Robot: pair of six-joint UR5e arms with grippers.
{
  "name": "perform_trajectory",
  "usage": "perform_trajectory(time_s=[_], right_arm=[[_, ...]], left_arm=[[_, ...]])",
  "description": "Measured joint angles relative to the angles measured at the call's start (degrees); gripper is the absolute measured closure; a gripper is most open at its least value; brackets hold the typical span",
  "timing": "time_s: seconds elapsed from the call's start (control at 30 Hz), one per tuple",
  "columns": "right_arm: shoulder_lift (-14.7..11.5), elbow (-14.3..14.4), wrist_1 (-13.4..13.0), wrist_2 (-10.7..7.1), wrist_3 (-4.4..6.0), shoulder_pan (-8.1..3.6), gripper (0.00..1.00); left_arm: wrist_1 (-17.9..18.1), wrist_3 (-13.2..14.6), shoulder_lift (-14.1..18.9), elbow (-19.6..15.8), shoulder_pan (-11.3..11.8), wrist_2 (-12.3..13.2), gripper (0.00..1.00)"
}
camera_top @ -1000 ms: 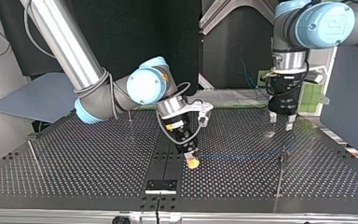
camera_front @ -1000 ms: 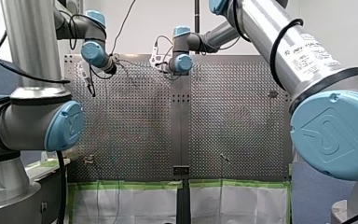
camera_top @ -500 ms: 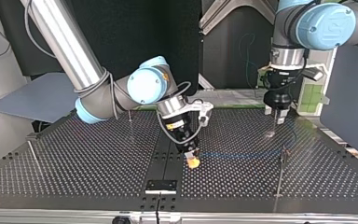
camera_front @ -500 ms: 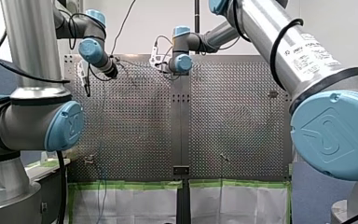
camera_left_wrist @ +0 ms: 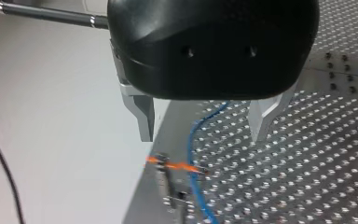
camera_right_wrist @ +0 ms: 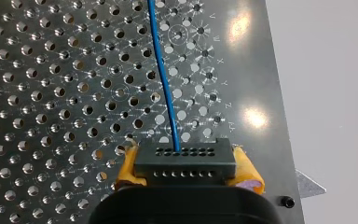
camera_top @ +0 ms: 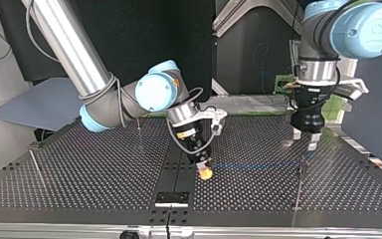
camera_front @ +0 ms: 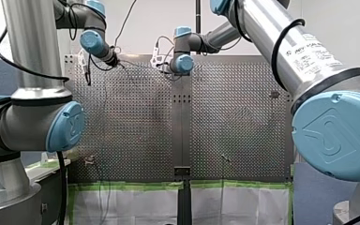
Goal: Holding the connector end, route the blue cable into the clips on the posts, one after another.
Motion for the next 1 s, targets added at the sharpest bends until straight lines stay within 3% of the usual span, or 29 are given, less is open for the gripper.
perform_trajectory(time_s=[1.0], right_arm=[[0.1,0.0,0.0,0.0,0.34,-0.13,1.0]], left_arm=[[-1.3,-0.6,0.1,1.4,-0.6,-0.3,0.0]])
